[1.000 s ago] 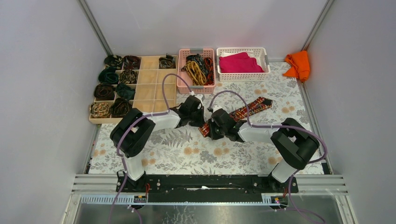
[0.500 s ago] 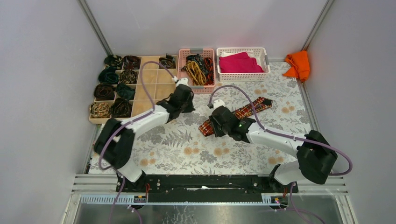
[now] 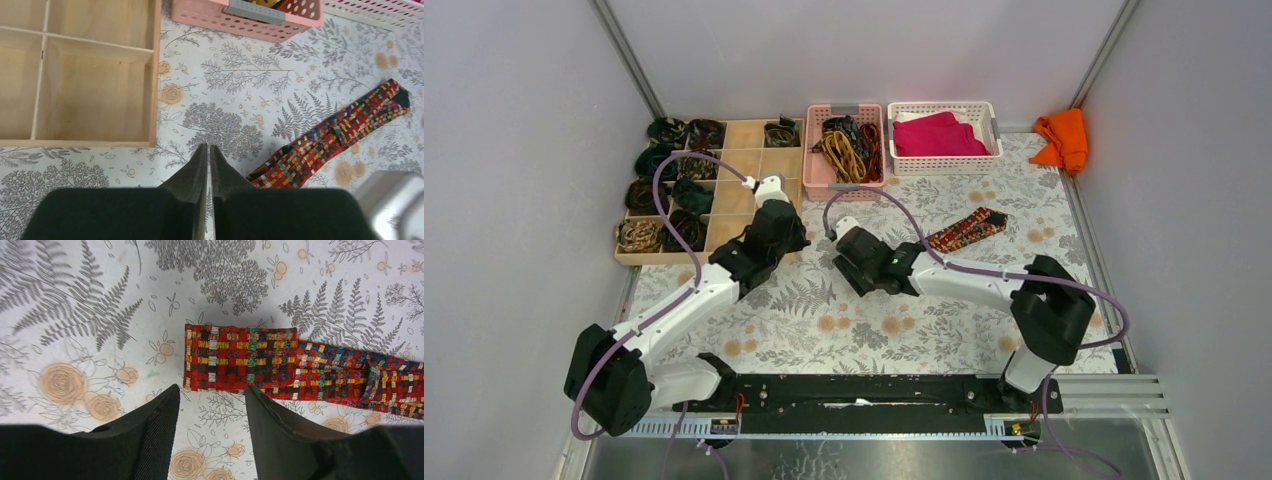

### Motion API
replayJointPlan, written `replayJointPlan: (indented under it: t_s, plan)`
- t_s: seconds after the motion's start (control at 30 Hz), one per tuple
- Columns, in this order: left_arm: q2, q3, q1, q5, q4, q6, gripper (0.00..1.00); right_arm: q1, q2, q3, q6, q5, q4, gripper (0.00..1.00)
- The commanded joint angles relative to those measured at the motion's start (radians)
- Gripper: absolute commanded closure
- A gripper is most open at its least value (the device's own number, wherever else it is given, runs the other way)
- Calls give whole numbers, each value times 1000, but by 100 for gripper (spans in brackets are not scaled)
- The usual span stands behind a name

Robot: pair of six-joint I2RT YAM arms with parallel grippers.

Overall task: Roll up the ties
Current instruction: Roll the tie at the center of the board.

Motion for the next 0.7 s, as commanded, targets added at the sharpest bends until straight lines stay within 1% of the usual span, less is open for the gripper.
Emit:
replayJointPlan:
  t_s: [0.0, 0.07, 0.13, 0.2, 0.23, 0.3, 0.33, 0.4, 0.43, 0.47, 0.57, 0.63, 0.67]
  plan:
    - [-14, -13, -2, -53, -28, 0, 90, 15, 37, 48, -56, 57, -29, 41]
    - [-14, -15, -1, -62, -27, 2, 90, 20, 48, 51, -52, 96, -30, 41]
    - [-9, -20, 0, -65, -2, 4, 90, 22, 40, 46, -35, 193, -27, 43]
    - [19, -13, 5, -41, 64, 18, 89, 22, 17, 33, -17, 253, -27, 49]
    - [52, 22, 12, 17, 88, 31, 90, 21, -5, 25, 3, 263, -31, 54]
    - [155, 115, 15, 76, 83, 66, 95, 21, -36, 2, 49, 250, -43, 57]
    - [217, 159, 16, 96, 73, 69, 99, 21, -47, -16, 74, 248, -46, 61]
    - [329, 216, 29, 183, 83, 71, 100, 22, -66, -66, 137, 249, -51, 71]
    - [377, 230, 34, 243, 98, 63, 100, 22, -75, -95, 155, 252, -47, 80]
    - [418, 235, 38, 297, 128, 54, 100, 22, -87, -130, 191, 250, -33, 86]
    - [525, 237, 38, 449, 218, 15, 100, 22, -112, -224, 270, 210, 22, 94]
    - [591, 240, 39, 504, 259, -1, 100, 21, -111, -272, 316, 184, 54, 100]
    - [612, 242, 38, 518, 264, -3, 100, 21, -108, -283, 337, 183, 70, 100]
